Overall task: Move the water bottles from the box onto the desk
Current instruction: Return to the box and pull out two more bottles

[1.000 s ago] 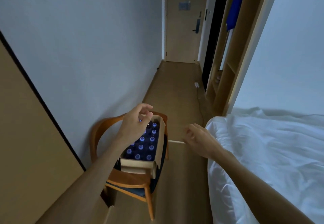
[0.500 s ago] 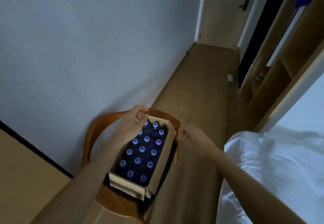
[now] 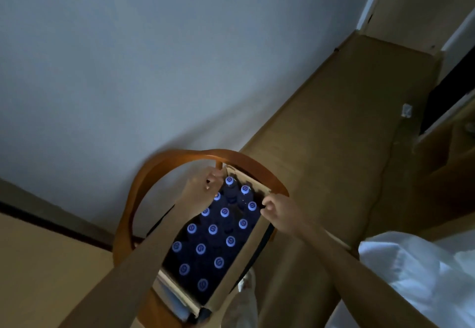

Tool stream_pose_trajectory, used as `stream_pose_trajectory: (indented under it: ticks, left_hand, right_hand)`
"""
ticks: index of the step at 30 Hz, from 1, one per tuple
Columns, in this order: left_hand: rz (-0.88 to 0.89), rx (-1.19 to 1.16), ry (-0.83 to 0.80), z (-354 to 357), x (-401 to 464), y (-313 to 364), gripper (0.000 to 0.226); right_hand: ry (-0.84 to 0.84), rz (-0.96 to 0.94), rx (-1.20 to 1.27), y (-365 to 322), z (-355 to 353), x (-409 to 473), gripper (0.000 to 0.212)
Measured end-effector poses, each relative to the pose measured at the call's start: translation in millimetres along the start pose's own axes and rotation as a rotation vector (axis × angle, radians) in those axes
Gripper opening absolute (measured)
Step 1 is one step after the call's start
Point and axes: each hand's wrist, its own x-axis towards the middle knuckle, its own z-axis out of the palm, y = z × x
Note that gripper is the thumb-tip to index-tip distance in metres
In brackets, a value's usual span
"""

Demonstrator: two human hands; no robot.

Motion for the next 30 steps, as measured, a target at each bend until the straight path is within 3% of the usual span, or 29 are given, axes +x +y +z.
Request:
stream_pose_trajectory:
  ticks: [4, 9, 12, 17, 22, 27, 30]
  left_hand:
    - [-0.055, -0.086, -0.147, 23, 56, -18, 0.009]
    - [-0.037, 0.063, -0.268, 60, 109, -52, 0.014]
    - [-0.009, 0.157, -0.34, 80, 140, -78, 0.01]
    - [-0.064, 0.226, -0.499, 116, 174, -102, 0.023]
    - [-0.028, 0.324, -0.724, 148, 191, -116, 0.036]
    - [-0.007, 0.455, -0.736, 173, 192, -124, 0.049]
    - [-0.012, 0.405, -0.712, 172, 195, -123, 0.043]
  right_hand:
    - [-0.08, 0.02, -0.049, 19, 7, 48, 0.028]
    - [-0.206, -0.022, -0.212, 42, 32, 95, 0.044]
    - [-0.225, -0.077, -0.333, 53, 48, 117, 0.037]
    - [-0.299, -0.146, -0.497, 67, 70, 146, 0.038]
    - [-0.204, -0.227, -0.617, 83, 92, 158, 0.027]
    - [-0.194, -0.283, -0.593, 87, 105, 163, 0.024]
    - [-0.256, -0.235, -0.518, 86, 106, 168, 0.043]
